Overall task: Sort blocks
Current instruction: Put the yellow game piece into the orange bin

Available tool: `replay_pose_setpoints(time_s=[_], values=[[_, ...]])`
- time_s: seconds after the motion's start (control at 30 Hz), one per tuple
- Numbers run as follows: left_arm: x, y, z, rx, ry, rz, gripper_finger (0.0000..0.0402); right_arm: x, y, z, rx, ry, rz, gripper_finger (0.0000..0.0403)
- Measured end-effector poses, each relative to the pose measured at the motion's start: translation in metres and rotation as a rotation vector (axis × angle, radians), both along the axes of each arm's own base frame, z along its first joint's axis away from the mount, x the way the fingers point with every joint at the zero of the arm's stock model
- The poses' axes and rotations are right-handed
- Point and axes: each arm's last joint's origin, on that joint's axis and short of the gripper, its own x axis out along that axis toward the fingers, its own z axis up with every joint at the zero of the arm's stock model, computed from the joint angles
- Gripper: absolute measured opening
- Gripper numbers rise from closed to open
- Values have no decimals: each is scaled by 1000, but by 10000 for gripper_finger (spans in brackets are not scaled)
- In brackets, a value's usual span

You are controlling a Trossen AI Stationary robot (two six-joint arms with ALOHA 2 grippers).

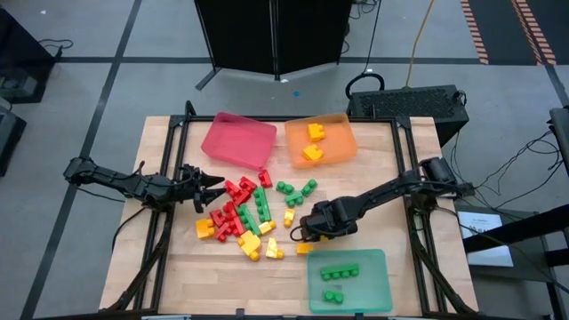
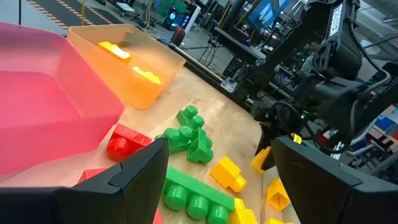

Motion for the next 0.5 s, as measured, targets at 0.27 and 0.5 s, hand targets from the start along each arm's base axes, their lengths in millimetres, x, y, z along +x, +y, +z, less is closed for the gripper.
replay_pose_setpoints(time_s=[0.27, 0.5], values=[[0, 0, 0, 0, 0, 0, 292, 3, -4, 1, 11, -26, 68, 117], [0, 0, 0, 6, 2, 0, 292, 8, -25, 5, -13, -20, 102, 117]])
